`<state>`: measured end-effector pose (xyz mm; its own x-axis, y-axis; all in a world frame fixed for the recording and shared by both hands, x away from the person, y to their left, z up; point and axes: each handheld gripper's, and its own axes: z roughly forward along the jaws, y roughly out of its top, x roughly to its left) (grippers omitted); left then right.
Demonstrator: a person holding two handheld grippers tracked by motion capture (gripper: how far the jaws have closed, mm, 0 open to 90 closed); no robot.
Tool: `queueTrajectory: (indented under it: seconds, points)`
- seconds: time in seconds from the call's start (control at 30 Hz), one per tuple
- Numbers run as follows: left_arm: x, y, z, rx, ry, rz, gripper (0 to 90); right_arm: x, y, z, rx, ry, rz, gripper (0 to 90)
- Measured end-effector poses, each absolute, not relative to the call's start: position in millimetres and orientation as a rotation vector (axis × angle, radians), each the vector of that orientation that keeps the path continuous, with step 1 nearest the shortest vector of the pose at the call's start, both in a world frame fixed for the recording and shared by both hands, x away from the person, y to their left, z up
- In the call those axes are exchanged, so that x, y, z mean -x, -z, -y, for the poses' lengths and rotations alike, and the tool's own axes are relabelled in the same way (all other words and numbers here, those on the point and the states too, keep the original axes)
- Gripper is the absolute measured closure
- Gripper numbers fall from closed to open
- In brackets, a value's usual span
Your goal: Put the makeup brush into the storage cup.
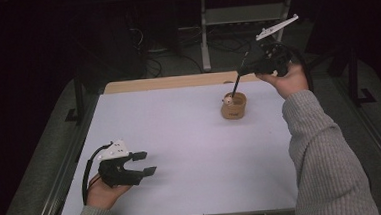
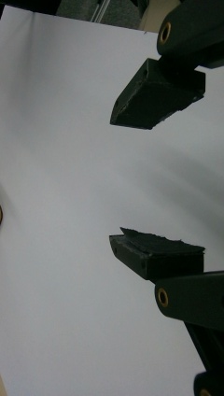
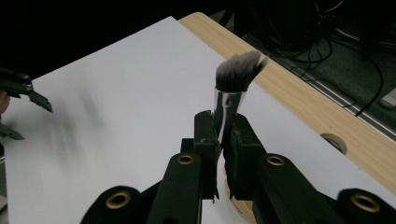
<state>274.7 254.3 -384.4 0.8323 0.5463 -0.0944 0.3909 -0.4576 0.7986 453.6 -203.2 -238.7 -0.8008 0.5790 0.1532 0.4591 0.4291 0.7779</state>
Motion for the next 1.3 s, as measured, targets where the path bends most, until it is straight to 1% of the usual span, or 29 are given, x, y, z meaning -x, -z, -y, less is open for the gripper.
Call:
queueTrajectory:
  seconds: [0.6, 1.3]
  points:
    - [-274, 384, -258, -2.098, -0.225, -0.688, 35.4, -484, 248, 215, -1.063, -1.266, -2.469, 83.0]
    - [-273, 383, -260, -2.094, -0.228, -0.686, 35.4, -494, 265, 216, -1.131, -1.213, -2.454, 83.1]
